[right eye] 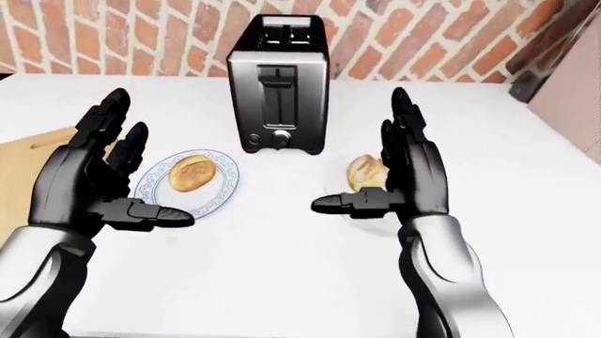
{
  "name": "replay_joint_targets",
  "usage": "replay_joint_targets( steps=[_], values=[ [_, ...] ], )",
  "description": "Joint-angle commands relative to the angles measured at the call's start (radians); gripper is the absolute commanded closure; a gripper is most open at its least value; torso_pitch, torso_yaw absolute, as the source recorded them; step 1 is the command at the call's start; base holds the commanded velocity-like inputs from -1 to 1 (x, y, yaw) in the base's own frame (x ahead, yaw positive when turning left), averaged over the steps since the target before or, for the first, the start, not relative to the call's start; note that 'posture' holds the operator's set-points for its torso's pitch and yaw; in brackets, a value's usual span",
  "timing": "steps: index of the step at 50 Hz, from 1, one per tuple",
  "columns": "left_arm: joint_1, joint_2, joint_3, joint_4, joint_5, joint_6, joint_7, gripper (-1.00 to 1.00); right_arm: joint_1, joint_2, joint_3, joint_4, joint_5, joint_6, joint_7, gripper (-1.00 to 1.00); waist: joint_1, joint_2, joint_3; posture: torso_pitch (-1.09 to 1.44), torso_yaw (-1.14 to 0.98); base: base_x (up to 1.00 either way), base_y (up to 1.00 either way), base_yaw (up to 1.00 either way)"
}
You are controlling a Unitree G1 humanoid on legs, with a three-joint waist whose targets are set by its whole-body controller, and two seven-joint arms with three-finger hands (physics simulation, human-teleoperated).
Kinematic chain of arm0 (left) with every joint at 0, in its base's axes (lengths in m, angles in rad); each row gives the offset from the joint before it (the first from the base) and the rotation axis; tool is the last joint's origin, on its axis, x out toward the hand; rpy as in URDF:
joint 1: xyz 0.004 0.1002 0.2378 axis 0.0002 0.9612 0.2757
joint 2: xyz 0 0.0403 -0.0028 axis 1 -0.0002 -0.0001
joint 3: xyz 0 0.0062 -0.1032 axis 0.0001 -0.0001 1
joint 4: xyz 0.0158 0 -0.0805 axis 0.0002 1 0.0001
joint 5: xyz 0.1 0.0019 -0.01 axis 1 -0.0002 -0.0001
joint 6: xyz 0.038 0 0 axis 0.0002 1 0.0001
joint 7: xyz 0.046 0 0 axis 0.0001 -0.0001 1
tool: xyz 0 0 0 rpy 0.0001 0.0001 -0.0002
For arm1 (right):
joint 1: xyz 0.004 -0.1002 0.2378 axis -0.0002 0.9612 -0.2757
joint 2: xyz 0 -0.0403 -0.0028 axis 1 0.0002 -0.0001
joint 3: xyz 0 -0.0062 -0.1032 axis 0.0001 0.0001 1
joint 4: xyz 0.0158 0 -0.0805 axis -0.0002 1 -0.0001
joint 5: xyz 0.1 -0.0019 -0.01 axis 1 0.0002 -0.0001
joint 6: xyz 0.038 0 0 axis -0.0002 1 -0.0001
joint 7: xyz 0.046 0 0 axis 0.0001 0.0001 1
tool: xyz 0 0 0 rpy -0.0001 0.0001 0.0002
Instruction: Place all breads on the cutting board.
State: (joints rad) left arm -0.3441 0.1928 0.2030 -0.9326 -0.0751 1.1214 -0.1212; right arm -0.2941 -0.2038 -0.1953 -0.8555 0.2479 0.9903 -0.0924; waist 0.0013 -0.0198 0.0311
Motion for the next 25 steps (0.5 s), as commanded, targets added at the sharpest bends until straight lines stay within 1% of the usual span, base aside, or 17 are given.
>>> replay_joint_targets(
  steps=[1, 4, 6, 9, 12, 16, 17, 19, 22, 25],
  values=[
    [-0.023, 0.006, 0.0, -0.025, 0.003, -0.034, 0.001, -1.0, -0.041, -0.024, 0.002, 0.002, -0.074, -0.02, 0.026, -1.0, 0.004, 0.002, -0.019, 0.0, 0.0, 0.0, 0.0, 0.0],
    [-0.029, 0.001, -0.012, -0.039, 0.008, -0.015, 0.007, -1.0, -0.098, -0.037, 0.005, 0.038, -0.135, 0.02, 0.057, -1.0, 0.001, 0.001, -0.015, 0.0, 0.0, 0.0, 0.0, 0.0],
    [-0.027, 0.0, -0.015, -0.034, 0.011, -0.023, 0.005, -1.0, -0.13, -0.062, 0.011, 0.035, -0.177, 0.071, 0.083, -1.0, -0.002, 0.001, -0.014, 0.0, 0.0, 0.0, 0.0, 0.0],
    [-0.027, -0.001, -0.012, -0.036, 0.014, -0.02, 0.002, -1.0, -0.153, -0.073, -0.002, 0.032, -0.22, 0.114, 0.126, -1.0, -0.001, 0.004, -0.012, 0.0, 0.0, 0.0, 0.0, 0.0],
    [-0.026, -0.003, -0.013, -0.038, 0.016, -0.019, 0.0, -1.0, -0.187, -0.097, 0.0, 0.052, -0.27, 0.142, 0.164, -1.0, 0.001, 0.004, -0.01, 0.0, 0.0, 0.0, 0.0, 0.0],
    [-0.029, -0.003, -0.016, -0.033, 0.019, -0.021, -0.001, -1.0, -0.246, -0.135, 0.019, 0.096, -0.335, 0.183, 0.217, -1.0, 0.001, 0.004, -0.011, 0.0, 0.0, 0.0, 0.0, 0.0],
    [-0.029, -0.003, -0.015, -0.031, 0.02, -0.024, -0.002, -1.0, -0.262, -0.139, 0.017, 0.116, -0.348, 0.185, 0.231, -1.0, 0.001, 0.004, -0.011, 0.0, 0.0, 0.0, 0.0, 0.0],
    [-0.029, -0.003, -0.015, -0.02, 0.022, -0.033, -0.003, -1.0, -0.27, -0.17, 0.042, 0.162, -0.397, 0.174, 0.267, -1.0, 0.001, 0.004, -0.011, 0.0, 0.0, 0.0, 0.0, 0.0],
    [-0.039, -0.003, -0.022, -0.035, 0.023, -0.01, 0.001, -1.0, -0.298, -0.173, 0.045, 0.248, -0.447, 0.138, 0.318, -1.0, 0.001, 0.004, -0.012, 0.0, 0.0, 0.0, 0.0, 0.0],
    [-0.036, -0.003, -0.019, -0.021, 0.026, -0.025, -0.003, -1.0, -0.322, -0.179, 0.045, 0.296, -0.493, 0.12, 0.362, -1.0, 0.0, 0.004, -0.013, 0.0, 0.0, 0.0, 0.0, 0.0]
  ],
)
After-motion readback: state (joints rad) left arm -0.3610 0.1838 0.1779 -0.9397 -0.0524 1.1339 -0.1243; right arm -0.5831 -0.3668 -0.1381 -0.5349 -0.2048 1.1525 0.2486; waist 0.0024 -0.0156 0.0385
